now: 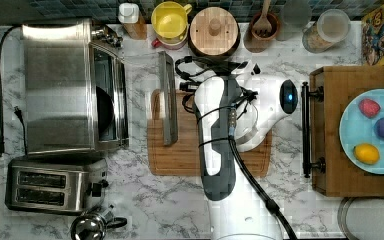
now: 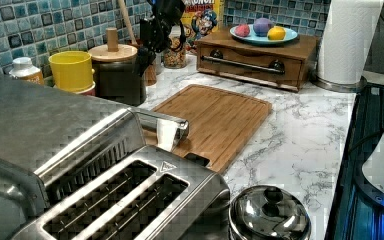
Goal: Close the oven.
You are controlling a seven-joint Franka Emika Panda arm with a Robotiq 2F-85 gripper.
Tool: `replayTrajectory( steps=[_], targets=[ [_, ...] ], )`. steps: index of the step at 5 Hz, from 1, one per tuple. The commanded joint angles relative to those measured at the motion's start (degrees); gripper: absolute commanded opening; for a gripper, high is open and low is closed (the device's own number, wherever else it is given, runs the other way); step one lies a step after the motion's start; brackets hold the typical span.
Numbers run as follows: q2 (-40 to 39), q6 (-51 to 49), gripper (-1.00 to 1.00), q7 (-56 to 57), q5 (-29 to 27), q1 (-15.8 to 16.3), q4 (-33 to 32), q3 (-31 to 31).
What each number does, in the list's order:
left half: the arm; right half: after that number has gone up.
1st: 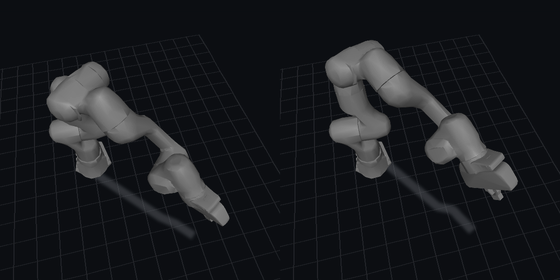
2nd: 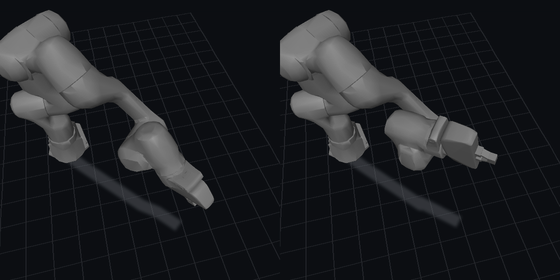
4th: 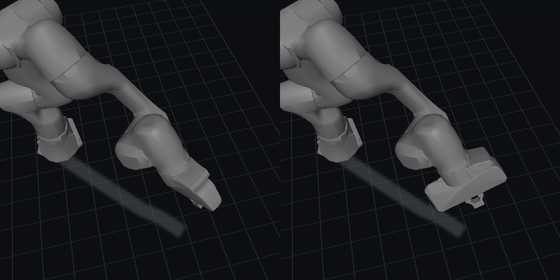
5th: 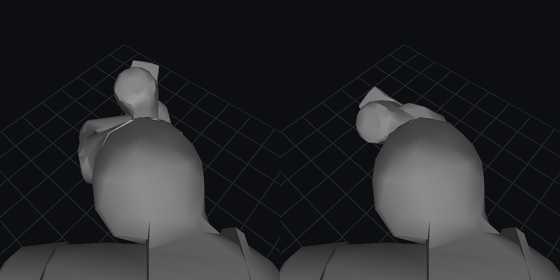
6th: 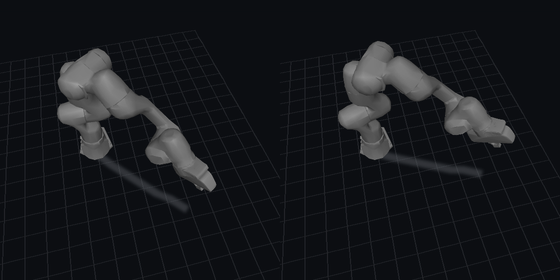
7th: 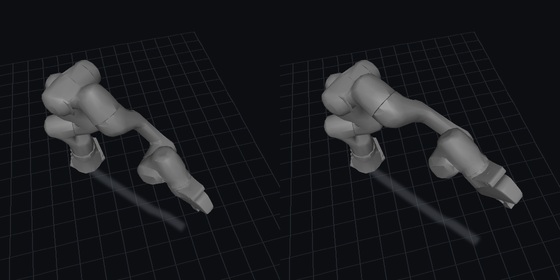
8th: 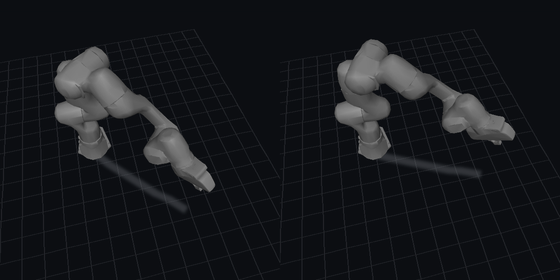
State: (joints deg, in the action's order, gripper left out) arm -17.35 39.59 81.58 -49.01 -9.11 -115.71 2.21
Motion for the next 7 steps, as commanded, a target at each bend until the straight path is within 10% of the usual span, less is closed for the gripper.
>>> replayTrajectory(
  steps=[1, 7],
  targets=[
    [-6.8, 3.4, -1.00, -0.6, 2.5, 0.7, 1.2, -0.4],
    [-9.4, -7.0, -1.00, 5.3, -3.9, -4.6, 4.9, 7.2]
  ],
)
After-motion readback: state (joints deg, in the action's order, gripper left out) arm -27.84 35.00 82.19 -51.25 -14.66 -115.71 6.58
